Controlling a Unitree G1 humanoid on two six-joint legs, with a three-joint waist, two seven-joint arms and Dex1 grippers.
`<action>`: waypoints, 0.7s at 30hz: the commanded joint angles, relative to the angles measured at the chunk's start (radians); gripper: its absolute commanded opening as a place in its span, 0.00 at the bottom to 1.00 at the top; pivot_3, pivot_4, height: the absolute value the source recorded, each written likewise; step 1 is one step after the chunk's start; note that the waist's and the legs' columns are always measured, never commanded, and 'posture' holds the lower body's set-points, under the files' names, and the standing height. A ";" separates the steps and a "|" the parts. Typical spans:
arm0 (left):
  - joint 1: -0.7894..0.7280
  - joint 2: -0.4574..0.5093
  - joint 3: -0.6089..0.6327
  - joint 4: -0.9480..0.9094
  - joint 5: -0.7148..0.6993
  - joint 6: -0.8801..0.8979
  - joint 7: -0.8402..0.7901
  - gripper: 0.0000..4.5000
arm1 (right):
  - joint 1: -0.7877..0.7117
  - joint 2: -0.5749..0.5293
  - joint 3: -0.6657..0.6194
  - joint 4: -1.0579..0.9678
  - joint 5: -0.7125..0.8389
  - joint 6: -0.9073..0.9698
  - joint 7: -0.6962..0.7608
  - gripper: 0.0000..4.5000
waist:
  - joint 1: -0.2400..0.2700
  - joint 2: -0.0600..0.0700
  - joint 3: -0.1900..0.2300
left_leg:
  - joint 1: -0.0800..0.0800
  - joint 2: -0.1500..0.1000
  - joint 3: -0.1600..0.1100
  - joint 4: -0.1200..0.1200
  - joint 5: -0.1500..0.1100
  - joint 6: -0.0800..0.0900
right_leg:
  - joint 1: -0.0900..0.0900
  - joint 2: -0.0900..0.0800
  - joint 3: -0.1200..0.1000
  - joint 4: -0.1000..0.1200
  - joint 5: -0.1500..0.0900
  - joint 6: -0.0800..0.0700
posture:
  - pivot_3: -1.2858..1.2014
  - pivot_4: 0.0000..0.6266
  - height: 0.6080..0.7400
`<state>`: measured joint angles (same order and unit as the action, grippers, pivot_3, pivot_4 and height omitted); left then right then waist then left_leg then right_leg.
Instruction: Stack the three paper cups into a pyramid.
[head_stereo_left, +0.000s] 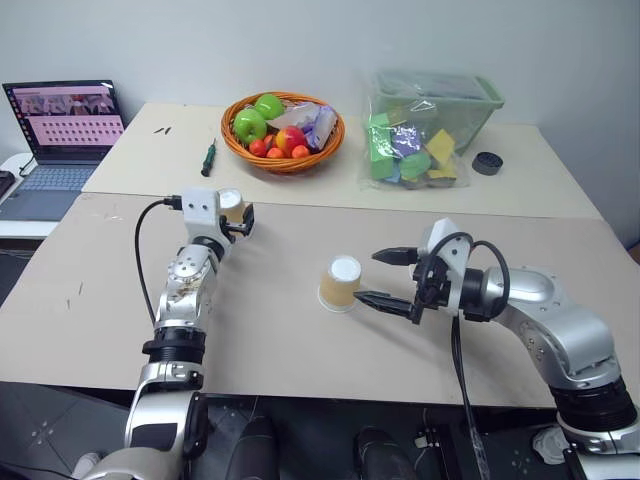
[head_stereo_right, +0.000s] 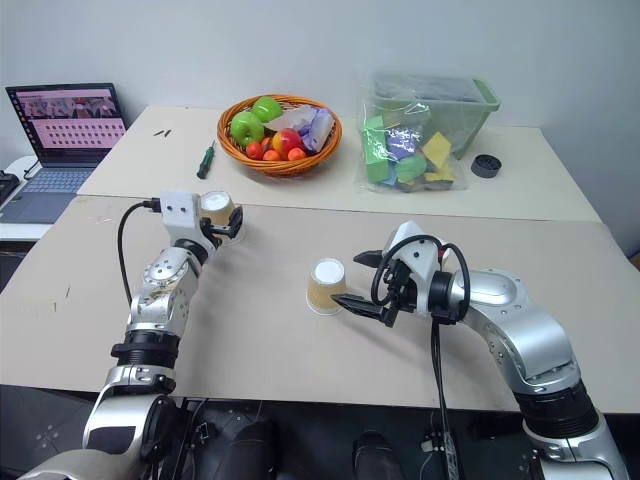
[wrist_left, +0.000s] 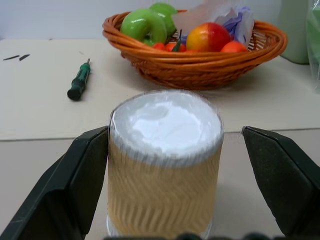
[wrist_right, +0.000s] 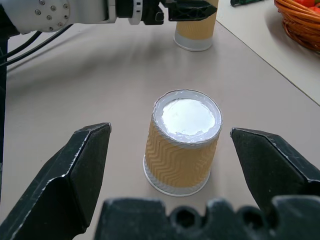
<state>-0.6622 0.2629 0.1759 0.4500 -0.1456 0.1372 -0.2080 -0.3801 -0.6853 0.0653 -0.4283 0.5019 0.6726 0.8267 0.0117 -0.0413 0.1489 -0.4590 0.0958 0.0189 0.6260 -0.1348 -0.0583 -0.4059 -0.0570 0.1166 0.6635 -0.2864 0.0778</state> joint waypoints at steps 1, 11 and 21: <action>-0.037 0.010 -0.004 0.029 0.010 -0.041 -0.004 0.99 | -0.007 -0.005 -0.029 -0.030 0.005 -0.015 -0.003 1.00 | 0.000 0.000 0.000 | 0.000 0.000 0.000 0.000 0.000 0.000 | 0.000 0.000 0.000 0.000 0.000 0.000 | 0.52 0.24 0.64; -0.035 0.008 -0.005 0.038 0.010 -0.067 -0.008 0.84 | 0.005 -0.007 -0.031 -0.037 0.003 -0.014 -0.008 1.00 | 0.000 0.000 0.000 | 0.000 0.000 0.000 0.000 0.000 0.000 | 0.000 0.000 0.000 0.000 0.000 0.000 | 0.52 0.24 0.64; 0.006 0.026 -0.043 -0.050 0.003 -0.105 -0.110 0.59 | 0.010 0.001 -0.007 -0.033 -0.010 -0.013 -0.006 1.00 | 0.000 0.000 0.000 | 0.000 0.000 0.000 0.000 0.000 0.000 | 0.000 0.000 0.000 0.000 0.000 0.000 | 0.52 0.24 0.64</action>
<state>-0.6581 0.2744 0.1475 0.4799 -0.1235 0.0632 -0.2657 -0.3650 -0.6846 0.0675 -0.4291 0.4915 0.6726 0.8246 0.0113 -0.0414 0.1490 -0.4591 0.0958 0.0189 0.6258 -0.1348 -0.0583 -0.4060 -0.0570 0.1166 0.6635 -0.2865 0.0779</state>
